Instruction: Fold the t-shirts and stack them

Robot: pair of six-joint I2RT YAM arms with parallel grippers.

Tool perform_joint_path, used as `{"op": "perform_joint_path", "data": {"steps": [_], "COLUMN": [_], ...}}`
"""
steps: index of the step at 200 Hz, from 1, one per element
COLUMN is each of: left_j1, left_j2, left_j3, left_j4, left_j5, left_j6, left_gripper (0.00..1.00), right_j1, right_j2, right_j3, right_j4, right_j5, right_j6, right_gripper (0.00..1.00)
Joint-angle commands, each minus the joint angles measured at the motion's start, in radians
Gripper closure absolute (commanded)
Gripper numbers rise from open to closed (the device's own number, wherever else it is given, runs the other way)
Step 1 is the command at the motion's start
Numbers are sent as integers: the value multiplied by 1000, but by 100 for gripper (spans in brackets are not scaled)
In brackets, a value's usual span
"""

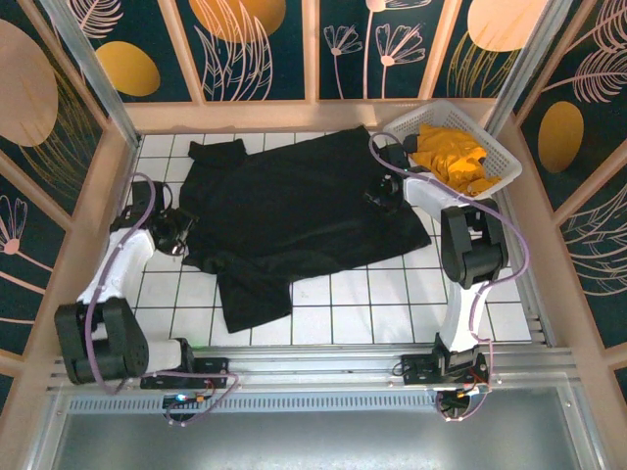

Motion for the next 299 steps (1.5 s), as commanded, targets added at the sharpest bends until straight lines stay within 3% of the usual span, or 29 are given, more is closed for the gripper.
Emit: {"op": "perform_joint_path", "data": {"steps": [1,52,82,134,156,176,192,229,247,255,261,266,286,299], "left_j1": [-45,-71,-65,-60,-27,17,51,94,94,95,93,90,48,-13], "left_j2": [-39,-23,59,165,191,242,294,406,433,420,384,362,268,179], "left_j3": [-68,-120,-95,-125,-117,-77,-19,130,182,189,188,186,175,104], "left_j4": [-53,-39,1,57,102,153,180,255,268,266,252,230,28,-56], "left_j5": [58,-1,-69,-129,-178,-193,-218,-237,-240,-241,-250,-265,-377,-392], "left_j6": [-54,-43,-28,-15,13,61,127,269,300,300,292,283,235,174], "left_gripper": [50,45,29,33,44,78,92,97,89,72,53,45,43,43], "right_j1": [35,55,56,41,37,31,32,53,59,58,59,59,59,57], "right_j2": [-30,-36,-19,-9,9,44,67,103,94,83,71,59,-12,-67], "right_j3": [5,-42,-51,-83,-91,-88,-80,-30,-19,-17,-18,-18,-39,-68], "right_j4": [13,43,37,40,41,28,17,-10,-11,-13,-15,-18,-26,-28], "right_j5": [-37,-87,-96,-96,-95,-104,-116,-155,-163,-160,-153,-147,-104,-76], "right_j6": [-76,-79,-88,-92,-90,-81,-76,-72,-76,-83,-90,-98,-125,-136], "right_gripper": [64,64,64,64,63,63,63,63,63,62,61,60,58,57]}}
